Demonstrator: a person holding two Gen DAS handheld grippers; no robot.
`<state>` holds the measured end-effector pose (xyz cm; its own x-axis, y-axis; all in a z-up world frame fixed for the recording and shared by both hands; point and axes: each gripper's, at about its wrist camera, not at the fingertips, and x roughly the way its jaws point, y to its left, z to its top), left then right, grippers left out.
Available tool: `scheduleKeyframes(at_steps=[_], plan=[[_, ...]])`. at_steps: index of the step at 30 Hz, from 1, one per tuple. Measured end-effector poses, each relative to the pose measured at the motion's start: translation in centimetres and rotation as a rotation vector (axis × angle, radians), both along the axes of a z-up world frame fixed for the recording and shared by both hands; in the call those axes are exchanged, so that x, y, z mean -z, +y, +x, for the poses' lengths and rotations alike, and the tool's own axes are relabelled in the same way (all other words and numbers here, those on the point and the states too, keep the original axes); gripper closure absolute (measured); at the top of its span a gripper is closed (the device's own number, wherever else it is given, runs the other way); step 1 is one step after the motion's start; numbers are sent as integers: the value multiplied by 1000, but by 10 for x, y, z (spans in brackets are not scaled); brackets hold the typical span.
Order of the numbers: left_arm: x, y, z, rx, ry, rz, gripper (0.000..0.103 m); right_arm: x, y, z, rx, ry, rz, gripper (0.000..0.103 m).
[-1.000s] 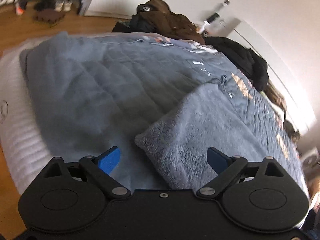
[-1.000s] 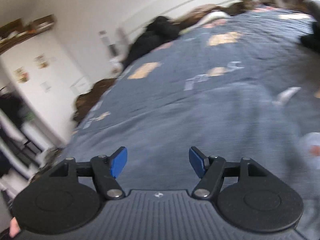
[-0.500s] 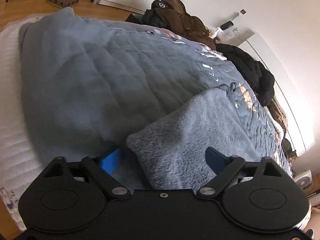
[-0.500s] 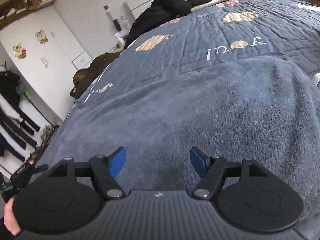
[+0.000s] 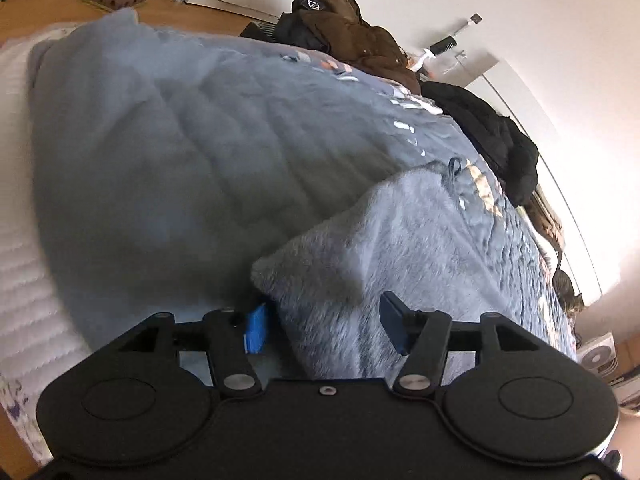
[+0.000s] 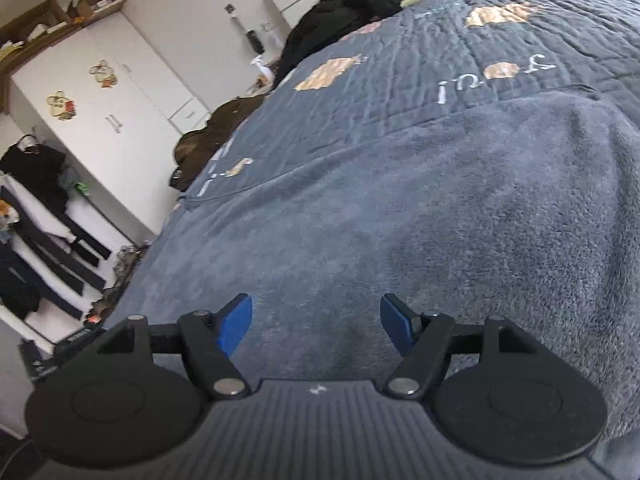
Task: Fold clothes
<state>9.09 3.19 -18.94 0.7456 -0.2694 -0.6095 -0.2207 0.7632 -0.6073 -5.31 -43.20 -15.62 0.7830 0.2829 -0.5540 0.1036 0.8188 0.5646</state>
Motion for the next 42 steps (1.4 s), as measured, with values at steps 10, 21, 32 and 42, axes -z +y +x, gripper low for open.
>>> scheduleKeyframes(at_steps=[10,21,32,42], plan=[[6,-2,5,-19,-22,-33,49,-18,28,-6,-151,-117,172,33],[-41,-51,5,226,-181,269,89,-21,36,-10,-186,-111,181,33],[-96,-215,-45,792,-548,649,90,-39,-4,-24,-72,-192,243,33],[-74,-345,-87,1170,-601,707,87,-54,-94,-68,182,-252,252,32]])
